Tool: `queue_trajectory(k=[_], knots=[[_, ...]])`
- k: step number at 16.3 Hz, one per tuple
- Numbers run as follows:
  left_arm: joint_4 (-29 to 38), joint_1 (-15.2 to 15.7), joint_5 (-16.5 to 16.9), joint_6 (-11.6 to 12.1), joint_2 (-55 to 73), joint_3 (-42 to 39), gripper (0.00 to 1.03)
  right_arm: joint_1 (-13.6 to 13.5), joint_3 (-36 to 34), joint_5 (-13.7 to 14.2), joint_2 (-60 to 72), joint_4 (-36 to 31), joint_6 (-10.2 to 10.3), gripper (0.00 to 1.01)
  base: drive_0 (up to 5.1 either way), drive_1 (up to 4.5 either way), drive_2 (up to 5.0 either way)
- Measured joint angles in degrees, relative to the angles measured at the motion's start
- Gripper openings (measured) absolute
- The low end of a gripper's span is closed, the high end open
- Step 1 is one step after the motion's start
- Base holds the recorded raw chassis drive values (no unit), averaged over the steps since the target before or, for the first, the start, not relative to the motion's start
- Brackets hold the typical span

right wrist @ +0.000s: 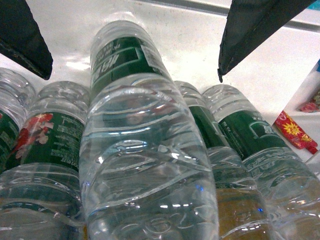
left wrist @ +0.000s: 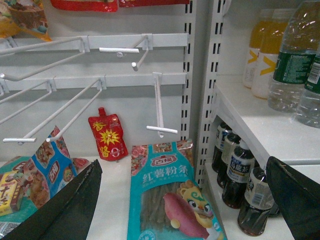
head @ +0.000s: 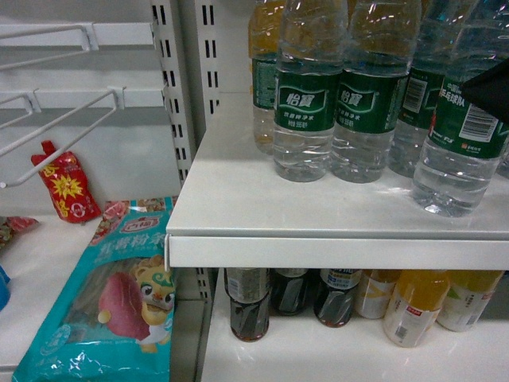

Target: Move water from second to third shelf

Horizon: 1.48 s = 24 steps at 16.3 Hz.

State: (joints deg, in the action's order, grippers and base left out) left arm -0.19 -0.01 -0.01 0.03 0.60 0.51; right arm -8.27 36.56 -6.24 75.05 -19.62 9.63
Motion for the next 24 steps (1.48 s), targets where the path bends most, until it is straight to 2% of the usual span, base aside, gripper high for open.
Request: queue_trajectory(k=[5, 8, 12, 13, 14, 15, 16, 18, 20, 24], knots=[[0.0, 0.0, 0.0, 0.0, 0.0, 0.0, 0.98, 3.6, -6.3, -4.5, -15.6, 8.0, 0.4, 0.98, 0.0, 0.00, 0.0], [0.0, 0.0, 0.0, 0.0, 0.0, 0.0, 0.98, 4.7, -8.6, -6.7, -24.0, 12.3, 0.7, 0.98, 0.0, 0.00, 0.0], [0.0, 0.0, 0.0, 0.0, 0.0, 0.0, 0.98, 8.9, -12.1, -11.0, -39.5, 21.0, 1.5, 0.98, 0.0, 0.00, 0.0], [0.0, 0.0, 0.0, 0.0, 0.0, 0.0, 0.98, 8.5, -15.4, -5.2, -42.3, 12.4, -0.7, 0.90, 0.0, 0.00, 0.0], [0.0, 0.0, 0.0, 0.0, 0.0, 0.0, 0.98, 8.3, -19.8, 3.1, -46.6, 7.5, -5.0, 0.75, 0.0, 0.00, 0.0], [0.0, 0.0, 0.0, 0.0, 0.0, 0.0, 0.98, 8.3, -22.2, 6.1, -48.5, 7.3, -7.2, 0.61, 0.0, 0.00, 0.0], [0.0, 0.0, 0.0, 0.0, 0.0, 0.0, 0.98, 8.3, -24.2, 6.2, -49.8, 6.9, -8.3, 0.46, 0.0, 0.00, 0.0], [0.0, 0.0, 0.0, 0.0, 0.0, 0.0, 0.98, 8.3, -26.9, 6.2, -52.3, 6.7, -9.0, 0.22, 0.0, 0.00, 0.0], [0.0, 0.0, 0.0, 0.0, 0.0, 0.0, 0.98, 8.3, -28.8, 6.2, -54.5, 6.7, -9.2, 0.02, 0.0, 0.00, 0.0], [0.0, 0.0, 0.0, 0.0, 0.0, 0.0, 0.98, 8.3, -30.8, 6.2, -57.1, 7.5, -9.5, 0.02, 0.0, 0.00, 0.0]])
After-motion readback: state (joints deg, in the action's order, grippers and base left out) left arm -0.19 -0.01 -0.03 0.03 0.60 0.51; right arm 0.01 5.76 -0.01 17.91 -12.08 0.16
